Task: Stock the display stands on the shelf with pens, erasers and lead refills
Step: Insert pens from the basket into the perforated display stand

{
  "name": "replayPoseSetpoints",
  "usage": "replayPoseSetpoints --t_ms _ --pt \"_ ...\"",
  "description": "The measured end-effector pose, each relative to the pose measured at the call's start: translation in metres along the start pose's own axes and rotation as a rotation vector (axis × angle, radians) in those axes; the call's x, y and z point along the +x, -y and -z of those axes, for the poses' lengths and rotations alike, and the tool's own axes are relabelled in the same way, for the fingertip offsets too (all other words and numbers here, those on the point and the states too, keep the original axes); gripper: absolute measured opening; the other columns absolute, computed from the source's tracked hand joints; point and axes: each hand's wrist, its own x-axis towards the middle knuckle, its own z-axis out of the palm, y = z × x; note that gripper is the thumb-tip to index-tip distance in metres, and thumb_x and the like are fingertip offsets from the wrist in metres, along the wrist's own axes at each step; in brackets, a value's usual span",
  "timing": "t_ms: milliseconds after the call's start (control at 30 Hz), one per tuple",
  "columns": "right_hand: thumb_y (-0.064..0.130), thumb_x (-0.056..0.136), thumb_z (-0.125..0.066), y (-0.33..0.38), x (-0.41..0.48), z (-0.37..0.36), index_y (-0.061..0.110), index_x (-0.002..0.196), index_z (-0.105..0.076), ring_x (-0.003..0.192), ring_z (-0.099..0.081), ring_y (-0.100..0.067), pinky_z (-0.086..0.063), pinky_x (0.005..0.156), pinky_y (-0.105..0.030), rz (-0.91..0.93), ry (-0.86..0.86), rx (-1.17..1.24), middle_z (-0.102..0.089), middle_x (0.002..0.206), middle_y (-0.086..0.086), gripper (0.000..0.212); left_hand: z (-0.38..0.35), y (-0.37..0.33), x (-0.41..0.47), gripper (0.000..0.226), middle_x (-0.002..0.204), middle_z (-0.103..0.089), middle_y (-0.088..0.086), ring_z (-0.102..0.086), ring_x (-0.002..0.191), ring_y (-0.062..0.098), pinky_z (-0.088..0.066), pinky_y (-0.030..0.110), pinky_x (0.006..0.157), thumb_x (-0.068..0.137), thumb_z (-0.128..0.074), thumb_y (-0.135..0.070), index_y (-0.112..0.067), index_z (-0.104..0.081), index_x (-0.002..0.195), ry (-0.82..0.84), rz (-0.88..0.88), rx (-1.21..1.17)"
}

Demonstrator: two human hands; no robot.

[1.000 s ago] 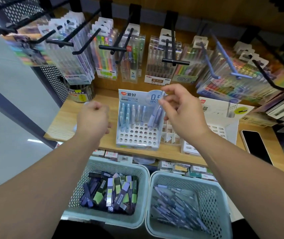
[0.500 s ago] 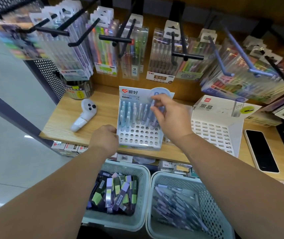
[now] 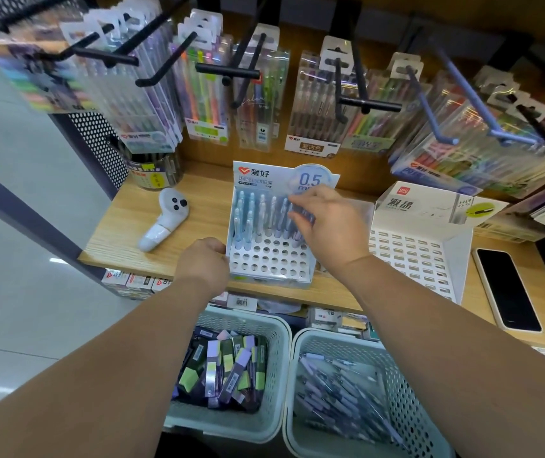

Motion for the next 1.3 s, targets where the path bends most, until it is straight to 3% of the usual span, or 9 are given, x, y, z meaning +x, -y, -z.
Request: replayPoseSetpoints --t_ms 267,467,667,800,867,1000,1067,1167,1300 --pt "0.023 0.091 -0.071 0.0 0.003 0.004 0.013 0.118 -0.073 0.07 -0.062 -0.03 -0.052 0.053 -0.035 0.101 0.064 -0.282 -0.055 0.099 -0.009 0.029 -0.002 -0.005 -0.002 0.011 0.099 -0.07 0.011 -0.07 0.094 0.029 -0.058 0.042 0.075 0.1 -0.049 -0.014 -0.023 -0.055 0.101 -0.02 -0.013 0.047" --pt "0.027 0.094 -0.064 -0.004 -0.017 0.033 0.017 0.135 -0.062 0.085 -0.061 -0.02 -0.054 0.066 -0.033 0.046 0.028 -0.15 -0.055 0.113 -0.003 0.042 -0.001 -0.011 -0.011 0.025 0.096 -0.061 0.01 -0.06 0.081 0.028 -0.044 0.034 0.062 0.101 -0.047 -0.016 -0.007 -0.052 0.123 -0.042 -0.033 0.204" --pt "0.022 0.091 -0.068 -0.045 -0.091 0.061 0.015 0.101 -0.073 0.071 -0.061 -0.021 -0.05 0.06 -0.03 -0.04 -0.004 -0.092 -0.062 0.095 -0.003 0.013 0.0 -0.019 -0.04 0.026 0.085 -0.061 0.012 -0.057 0.074 0.03 -0.041 0.035 0.059 0.102 -0.044 -0.031 -0.006 -0.05 0.099 -0.155 -0.237 0.532" --pt "0.019 0.09 -0.07 -0.083 -0.16 0.064 0.016 0.084 -0.071 0.06 -0.059 -0.016 -0.054 0.054 -0.033 -0.096 0.147 -0.144 -0.064 0.077 0.003 0.006 -0.017 -0.013 -0.068 0.031 0.075 -0.06 0.004 -0.058 0.068 0.021 -0.047 0.033 0.057 0.1 -0.047 -0.042 -0.016 -0.055 0.086 0.005 -0.312 0.659" --pt "0.027 0.092 -0.067 -0.097 -0.189 0.055 0.019 0.081 -0.069 0.062 -0.06 -0.017 -0.055 0.055 -0.035 -0.204 0.314 -0.177 -0.064 0.075 0.005 0.014 -0.028 -0.005 -0.079 0.031 0.078 -0.063 0.002 -0.06 0.07 0.018 -0.049 0.032 0.061 0.099 -0.05 -0.046 -0.018 -0.059 0.089 0.155 -0.295 0.67" --pt "0.048 0.096 -0.055 -0.131 -0.233 0.029 0.029 0.082 -0.063 0.079 -0.063 -0.02 -0.055 0.075 -0.035 -0.602 0.901 -0.132 -0.063 0.079 0.006 0.025 -0.053 0.019 -0.089 0.028 0.094 -0.065 -0.003 -0.061 0.075 0.011 -0.047 0.028 0.064 0.098 -0.051 -0.052 -0.026 -0.061 0.099 0.486 -0.19 0.696" --pt "0.053 0.096 -0.057 -0.14 -0.249 0.02 0.032 0.096 -0.064 0.097 -0.063 -0.025 -0.049 0.083 -0.032 -0.737 1.097 -0.095 -0.065 0.095 0.004 0.022 -0.071 0.032 -0.087 0.03 0.095 -0.065 -0.001 -0.062 0.075 0.012 -0.049 0.032 0.067 0.098 -0.051 -0.052 -0.025 -0.063 0.101 0.561 -0.167 0.657" --pt "0.049 0.096 -0.061 -0.148 -0.267 0.004 0.013 0.139 -0.056 0.115 -0.061 -0.028 -0.048 0.096 -0.034 -0.94 1.099 -0.016 -0.062 0.13 -0.011 0.056 -0.106 0.05 -0.082 0.03 0.094 -0.067 -0.001 -0.062 0.074 0.011 -0.049 0.032 0.069 0.097 -0.051 -0.054 -0.027 -0.063 0.098 0.55 -0.137 0.625" --pt "0.047 0.096 -0.061 -0.147 -0.292 -0.022 0.002 0.123 -0.061 0.078 -0.06 -0.019 -0.053 0.073 -0.031 -1.101 0.959 -0.037 -0.062 0.098 -0.009 0.052 -0.151 0.066 -0.088 0.029 0.09 -0.061 0.001 -0.056 0.075 0.015 -0.041 0.031 0.064 0.098 -0.052 -0.05 -0.022 -0.058 0.091 0.345 -0.165 0.526"
